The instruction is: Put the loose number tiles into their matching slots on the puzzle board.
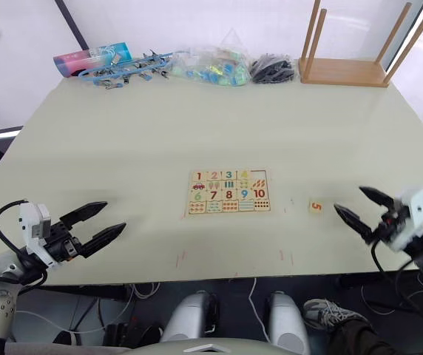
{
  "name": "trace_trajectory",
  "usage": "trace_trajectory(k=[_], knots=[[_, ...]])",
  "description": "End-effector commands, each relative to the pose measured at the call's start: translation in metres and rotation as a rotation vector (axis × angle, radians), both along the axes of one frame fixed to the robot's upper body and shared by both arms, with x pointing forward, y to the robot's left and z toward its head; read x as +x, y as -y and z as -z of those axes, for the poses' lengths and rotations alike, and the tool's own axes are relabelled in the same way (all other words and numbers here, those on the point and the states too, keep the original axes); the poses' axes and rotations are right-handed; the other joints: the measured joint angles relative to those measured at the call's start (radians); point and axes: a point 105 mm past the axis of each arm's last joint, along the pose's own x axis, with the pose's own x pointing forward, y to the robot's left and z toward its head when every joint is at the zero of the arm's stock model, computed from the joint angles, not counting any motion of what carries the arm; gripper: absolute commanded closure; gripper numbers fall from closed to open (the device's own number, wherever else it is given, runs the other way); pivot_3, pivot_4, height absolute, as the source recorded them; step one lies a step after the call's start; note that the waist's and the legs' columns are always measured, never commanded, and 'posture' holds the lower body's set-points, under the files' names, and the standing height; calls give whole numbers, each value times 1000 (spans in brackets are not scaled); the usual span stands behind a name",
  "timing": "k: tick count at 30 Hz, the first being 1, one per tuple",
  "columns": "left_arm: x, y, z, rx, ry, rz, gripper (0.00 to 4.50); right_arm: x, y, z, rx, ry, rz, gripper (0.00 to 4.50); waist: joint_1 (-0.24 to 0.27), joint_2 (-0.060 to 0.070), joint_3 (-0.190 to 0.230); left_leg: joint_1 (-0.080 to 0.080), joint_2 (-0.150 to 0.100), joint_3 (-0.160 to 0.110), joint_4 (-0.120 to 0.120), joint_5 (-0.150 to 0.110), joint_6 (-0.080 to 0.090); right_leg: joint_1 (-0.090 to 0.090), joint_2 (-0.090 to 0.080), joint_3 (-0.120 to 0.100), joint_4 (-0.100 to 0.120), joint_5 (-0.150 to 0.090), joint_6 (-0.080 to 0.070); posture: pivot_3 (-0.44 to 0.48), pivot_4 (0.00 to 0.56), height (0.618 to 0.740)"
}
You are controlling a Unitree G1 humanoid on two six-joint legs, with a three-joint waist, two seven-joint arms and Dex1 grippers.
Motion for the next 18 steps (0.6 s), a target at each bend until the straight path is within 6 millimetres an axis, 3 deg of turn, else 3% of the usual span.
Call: trace_trajectory(k=[1, 6, 18], knots=[[-2, -8, -6, 19, 40, -31, 0, -13, 8, -9, -16, 74, 36, 86, 0, 0, 0, 0, 0, 0, 0, 0, 0, 0, 0, 0, 0, 0, 1, 0, 150, 737], [-6, -10, -3, 16, 34, -34, 0, -25, 8, -1, -12, 74, 56, 86, -1, 0, 0, 1, 2, -1, 0, -3, -5, 0, -1, 0, 0, -2, 4, 0, 150, 737], [-10, -13, -1, 10, 32, -36, 0, -32, 9, 7, -31, 87, 52, 86, 0, 0, 0, 0, 1, -1, 0, -3, -5, 0, -2, 0, 0, -2, 4, 0, 150, 737]])
